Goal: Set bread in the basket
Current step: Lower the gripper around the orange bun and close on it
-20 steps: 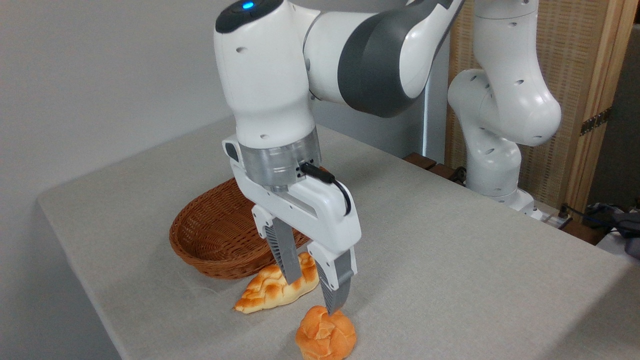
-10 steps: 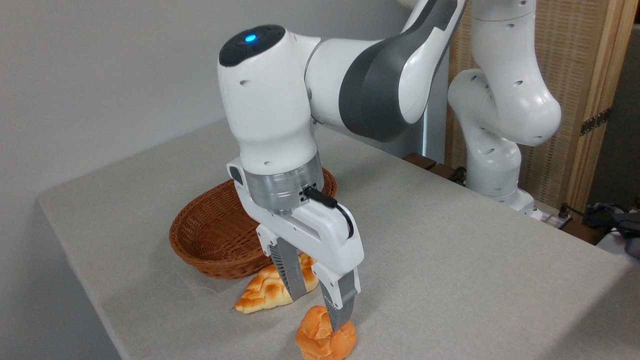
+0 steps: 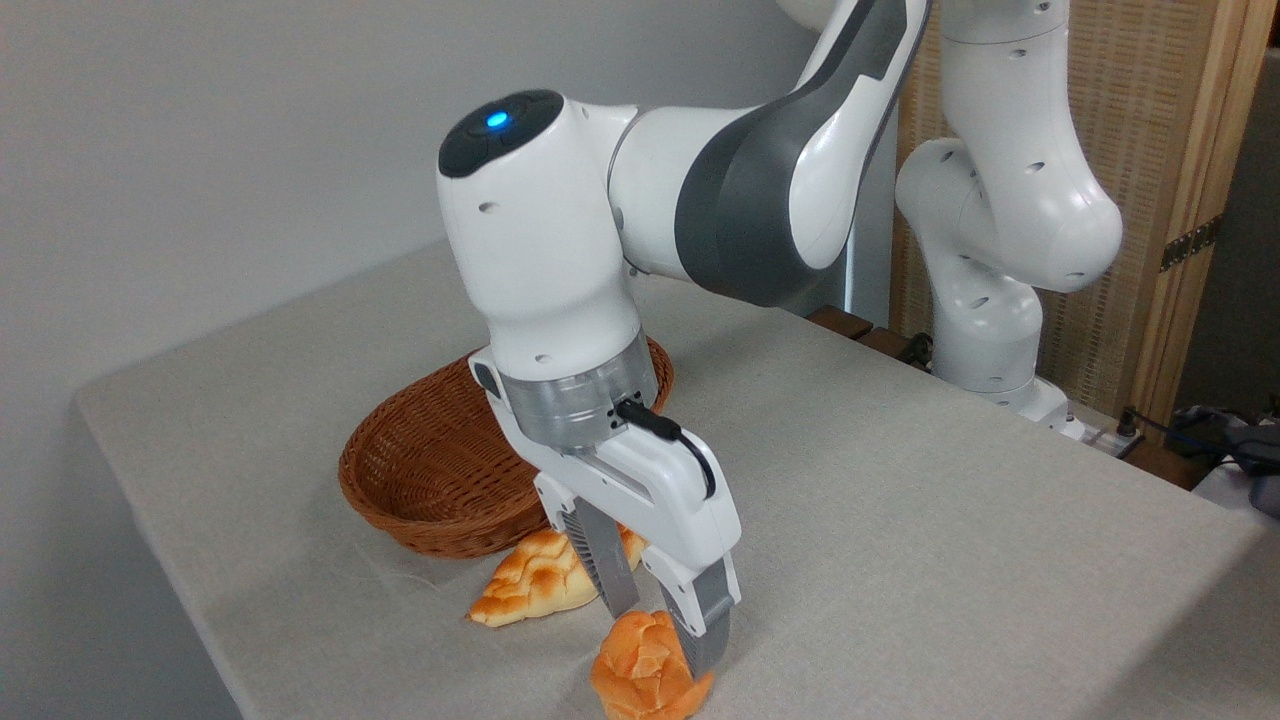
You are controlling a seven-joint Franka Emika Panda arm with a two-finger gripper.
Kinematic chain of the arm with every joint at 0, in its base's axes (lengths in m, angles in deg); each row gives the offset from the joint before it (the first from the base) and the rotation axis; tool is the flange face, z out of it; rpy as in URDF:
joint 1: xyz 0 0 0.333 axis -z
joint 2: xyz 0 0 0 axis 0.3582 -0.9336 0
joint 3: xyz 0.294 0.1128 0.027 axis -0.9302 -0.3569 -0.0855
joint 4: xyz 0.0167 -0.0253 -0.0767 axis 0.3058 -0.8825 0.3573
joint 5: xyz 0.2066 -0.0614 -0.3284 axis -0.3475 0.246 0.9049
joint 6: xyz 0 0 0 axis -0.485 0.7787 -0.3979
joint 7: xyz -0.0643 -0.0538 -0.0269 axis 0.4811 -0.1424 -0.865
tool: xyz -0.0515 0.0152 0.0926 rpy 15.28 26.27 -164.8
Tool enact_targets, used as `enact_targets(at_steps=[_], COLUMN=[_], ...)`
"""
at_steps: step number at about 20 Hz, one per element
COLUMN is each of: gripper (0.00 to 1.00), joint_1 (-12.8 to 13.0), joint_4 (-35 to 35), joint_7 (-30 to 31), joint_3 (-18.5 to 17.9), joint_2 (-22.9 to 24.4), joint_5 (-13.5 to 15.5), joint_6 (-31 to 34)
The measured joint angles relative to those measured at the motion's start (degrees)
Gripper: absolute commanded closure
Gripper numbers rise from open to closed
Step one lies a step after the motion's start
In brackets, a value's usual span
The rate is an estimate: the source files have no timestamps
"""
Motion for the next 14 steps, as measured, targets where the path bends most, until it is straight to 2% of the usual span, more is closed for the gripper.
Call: enact_targets(at_steps=[9, 14], gripper=[0.0, 0.0], joint_1=[0.06, 0.1], joint_4=[-0.92, -1.01], joint_7=[0.0, 0.0], joint_3=[0.0, 0.0], joint_2=[-1.29, -1.43], joint_5=[-0.26, -0.26], joint_6=[-4.11, -4.21])
